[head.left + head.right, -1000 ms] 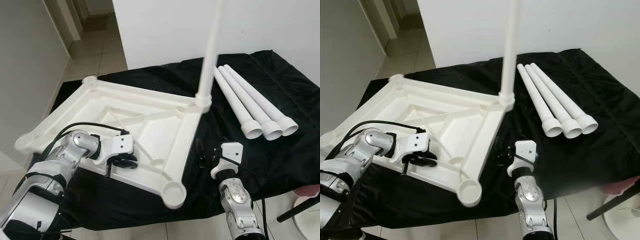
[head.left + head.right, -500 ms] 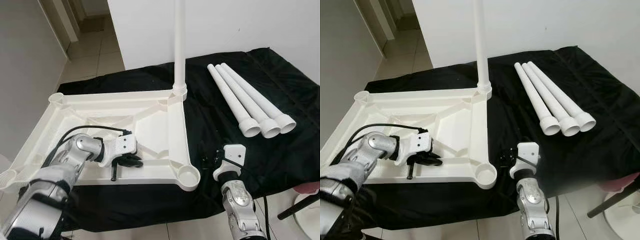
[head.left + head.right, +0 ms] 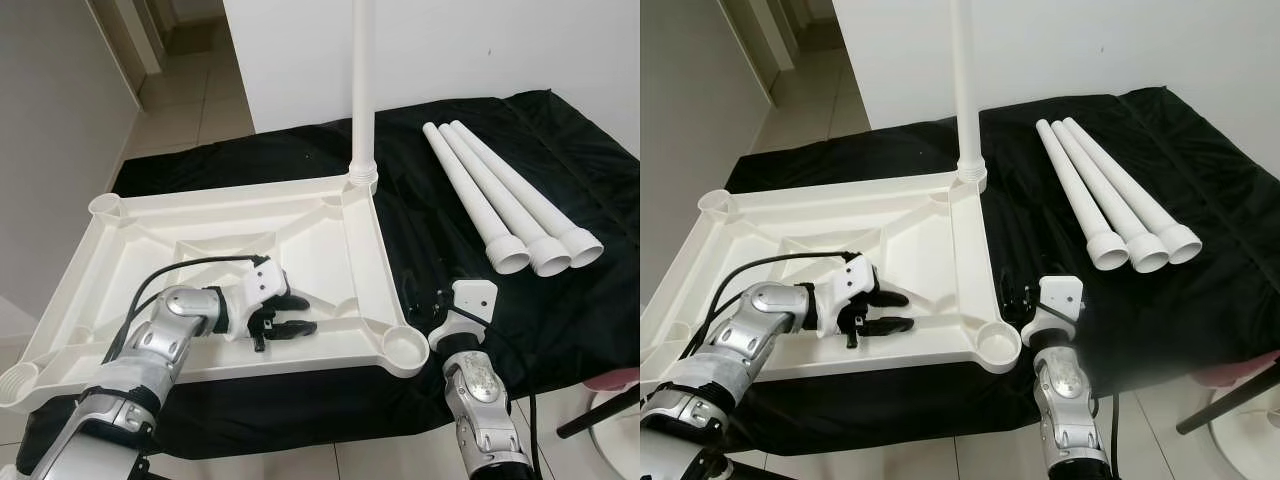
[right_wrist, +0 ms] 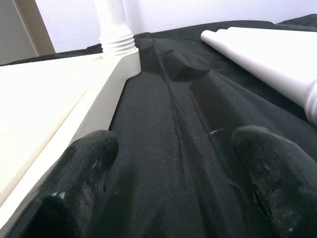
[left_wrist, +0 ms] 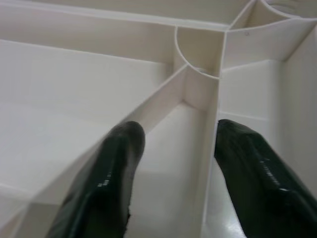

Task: Building children table

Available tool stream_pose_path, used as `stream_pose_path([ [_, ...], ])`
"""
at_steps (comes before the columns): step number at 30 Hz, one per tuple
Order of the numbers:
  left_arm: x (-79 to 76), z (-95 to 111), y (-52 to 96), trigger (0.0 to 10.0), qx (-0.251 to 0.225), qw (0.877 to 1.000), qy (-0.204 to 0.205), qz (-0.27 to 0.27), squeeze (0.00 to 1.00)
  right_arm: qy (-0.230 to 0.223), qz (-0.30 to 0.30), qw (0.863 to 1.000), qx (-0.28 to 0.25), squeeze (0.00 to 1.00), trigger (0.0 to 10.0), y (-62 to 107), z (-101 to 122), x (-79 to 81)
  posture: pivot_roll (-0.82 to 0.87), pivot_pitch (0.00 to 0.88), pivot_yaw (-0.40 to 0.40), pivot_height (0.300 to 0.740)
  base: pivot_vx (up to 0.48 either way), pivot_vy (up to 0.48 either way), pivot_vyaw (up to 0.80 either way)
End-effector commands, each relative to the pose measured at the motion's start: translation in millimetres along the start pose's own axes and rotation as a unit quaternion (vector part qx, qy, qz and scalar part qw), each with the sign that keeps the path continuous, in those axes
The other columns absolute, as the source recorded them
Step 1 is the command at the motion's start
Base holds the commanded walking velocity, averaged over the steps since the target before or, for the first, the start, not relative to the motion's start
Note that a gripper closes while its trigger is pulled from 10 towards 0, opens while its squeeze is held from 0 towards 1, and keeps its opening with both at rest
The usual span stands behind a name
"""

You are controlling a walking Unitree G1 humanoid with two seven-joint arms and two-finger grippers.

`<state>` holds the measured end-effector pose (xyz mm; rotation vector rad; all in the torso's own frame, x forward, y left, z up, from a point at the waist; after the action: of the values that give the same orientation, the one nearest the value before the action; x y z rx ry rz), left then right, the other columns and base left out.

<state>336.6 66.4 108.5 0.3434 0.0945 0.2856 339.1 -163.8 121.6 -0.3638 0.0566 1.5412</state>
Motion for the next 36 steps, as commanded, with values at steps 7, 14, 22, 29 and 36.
stream_pose_path([
  [7,55.6,47,43.6,10.0,-0.139,0.966,0.015,0.218,0.0,-0.004,-0.007,1.0,-0.012,0.0,10.0,-2.2,5,1.2,-0.08,0.042,0.123,0.74,0.0,0.0,0.0],
  [14,53.1,59,67.0,10.0,-0.245,0.932,0.082,0.253,0.0,-0.001,-0.025,0.999,-0.025,0.0,10.0,-7.2,12,-8.0,-0.08,0.03,0.113,0.74,0.0,0.0,0.0],
  [22,34.1,48,73.6,10.0,-0.292,0.913,0.14,0.247,0.0,0.002,-0.026,0.999,-0.022,0.0,10.0,-10.8,11,-8.1,-0.07,0.012,0.099,0.74,0.0,0.0,0.0],
  [29,16.6,41,64.7,10.0,-0.307,0.904,0.166,0.247,0.0,0.004,-0.067,0.998,-0.01,0.0,10.0,-15.8,10,-21.6,-0.07,0.0,0.087,0.74,0.0,0.0,0.0],
  [36,-2.2,46,35.7,10.0,-0.313,0.891,0.202,0.258,0.0,-0.016,-0.094,0.995,-0.007,0.0,10.0,-23.0,17,-36.4,-0.08,0.0,0.075,0.74,0.0,0.0,0.0],
])
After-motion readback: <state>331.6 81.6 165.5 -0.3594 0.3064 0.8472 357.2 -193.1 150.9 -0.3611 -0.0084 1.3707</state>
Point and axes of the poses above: a point about 5 cm out from each wrist's last joint towards the gripper, its own y axis pointing back from the gripper into the wrist, its own z axis along the axis of the wrist's last joint, x = y × z, the point moved 6 cm from there along -y, pointing out of the wrist towards the gripper, and after that the axes turned 15 degrees about y, right-handed, at the moved point
